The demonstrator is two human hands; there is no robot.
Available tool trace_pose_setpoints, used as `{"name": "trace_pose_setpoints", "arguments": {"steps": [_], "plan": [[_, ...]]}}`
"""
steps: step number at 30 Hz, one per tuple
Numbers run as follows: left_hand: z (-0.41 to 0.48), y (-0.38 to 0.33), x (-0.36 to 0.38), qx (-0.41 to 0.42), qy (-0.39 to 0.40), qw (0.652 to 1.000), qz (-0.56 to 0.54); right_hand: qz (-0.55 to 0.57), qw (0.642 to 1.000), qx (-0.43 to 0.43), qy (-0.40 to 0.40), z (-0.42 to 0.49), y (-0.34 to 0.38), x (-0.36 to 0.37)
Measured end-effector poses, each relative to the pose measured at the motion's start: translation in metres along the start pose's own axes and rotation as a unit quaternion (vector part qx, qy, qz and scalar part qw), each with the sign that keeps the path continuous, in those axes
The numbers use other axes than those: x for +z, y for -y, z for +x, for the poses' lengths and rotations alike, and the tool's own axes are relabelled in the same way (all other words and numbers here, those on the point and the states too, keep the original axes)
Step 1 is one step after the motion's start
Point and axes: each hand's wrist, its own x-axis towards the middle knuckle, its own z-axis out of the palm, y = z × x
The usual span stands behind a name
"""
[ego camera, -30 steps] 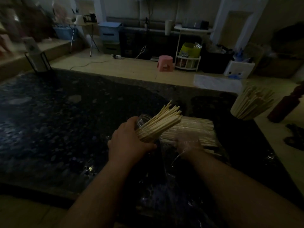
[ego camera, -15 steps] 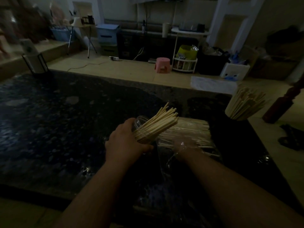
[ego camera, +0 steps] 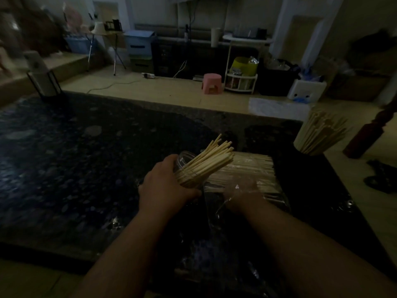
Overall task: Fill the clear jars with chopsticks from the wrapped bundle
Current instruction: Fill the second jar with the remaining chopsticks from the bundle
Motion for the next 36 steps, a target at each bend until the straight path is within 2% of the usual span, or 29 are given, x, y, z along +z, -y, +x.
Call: {"name": "trace_pose_setpoints", "arguments": {"steps": [4, 8, 12, 16, 19, 21, 23, 26, 29, 36], "plan": [[0.0, 0.0, -0.003, 0.002, -0.002, 1.0, -0.006, -0.032, 0.999, -0.005, -0.02, -0.003, 0.001, 0.013], [0.0, 0.0, -0.006, 0.004, -0.007, 1.0, -0.014, 0.057, 0.998, 0.013, -0.033, -0.009, 0.005, 0.012], [-0.001, -0.001, -0.007, 0.005, 0.0, 1.0, -0.017, 0.117, 0.99, -0.03, -0.067, -0.024, 0.007, 0.017], [-0.004, -0.004, -0.01, 0.004, 0.003, 1.0, -0.016, 0.076, 0.985, -0.053, -0.143, -0.037, 0.004, 0.037], [-0.007, -0.006, -0.012, 0.007, 0.001, 1.0, -0.008, 0.112, 0.985, -0.034, -0.126, -0.05, -0.001, 0.045], [-0.009, -0.007, -0.013, 0.007, 0.004, 1.0, -0.002, 0.073, 0.986, -0.061, -0.14, -0.069, -0.002, 0.038], [-0.012, -0.008, -0.014, 0.008, 0.009, 1.0, 0.007, 0.107, 0.975, -0.077, -0.181, -0.084, -0.005, 0.032], [-0.017, -0.01, -0.014, 0.011, 0.01, 1.0, 0.015, 0.146, 0.969, -0.093, -0.178, -0.102, -0.005, 0.019], [-0.02, -0.012, -0.014, 0.013, 0.014, 1.0, 0.012, 0.146, 0.969, -0.073, -0.188, -0.115, -0.004, 0.008], [-0.022, -0.01, -0.017, -0.007, 0.022, 0.999, 0.026, 0.118, 0.936, -0.104, -0.314, -0.131, -0.009, -0.02]]}}
